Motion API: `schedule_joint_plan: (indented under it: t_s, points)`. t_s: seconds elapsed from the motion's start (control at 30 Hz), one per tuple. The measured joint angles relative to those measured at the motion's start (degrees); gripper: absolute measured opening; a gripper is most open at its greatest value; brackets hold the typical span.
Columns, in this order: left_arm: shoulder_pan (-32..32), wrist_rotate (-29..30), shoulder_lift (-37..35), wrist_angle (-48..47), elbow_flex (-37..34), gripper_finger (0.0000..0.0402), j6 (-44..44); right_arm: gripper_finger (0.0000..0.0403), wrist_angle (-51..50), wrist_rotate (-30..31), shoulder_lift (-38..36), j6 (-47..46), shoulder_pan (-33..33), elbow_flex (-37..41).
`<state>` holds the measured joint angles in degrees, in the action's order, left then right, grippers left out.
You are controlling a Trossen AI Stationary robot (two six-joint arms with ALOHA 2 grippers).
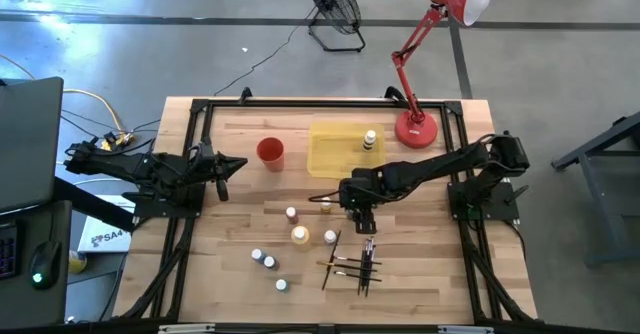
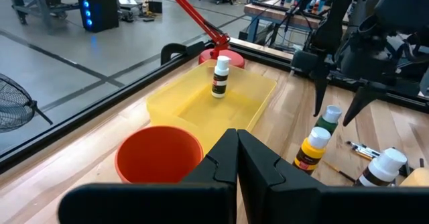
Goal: Pick & Place Paint Supplies
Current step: Put the green paint bottle into the yellow bin
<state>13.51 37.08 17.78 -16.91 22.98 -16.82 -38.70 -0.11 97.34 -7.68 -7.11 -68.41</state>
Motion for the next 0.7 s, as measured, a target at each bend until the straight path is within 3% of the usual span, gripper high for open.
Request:
schedule_joint_plan:
  t_s: [0.23,0.57,0.7]
  points:
    - [0.01,0.00,-0.02,-0.07,0.00,0.0000,0.00,0.0211,-0.41,0.05,0.00,-0.02,0.00,0.01]
    - [-0.01,0.00,-0.02,-0.13,0.00,0.0000,0.00,0.0119,-0.65,0.03,0.00,-0.02,0.00,0.01]
    - [0.00,0.00,-0.01,-0.13,0.00,0.0000,0.00,0.0109,-0.67,0.01,-0.04,-0.02,0.00,-0.01]
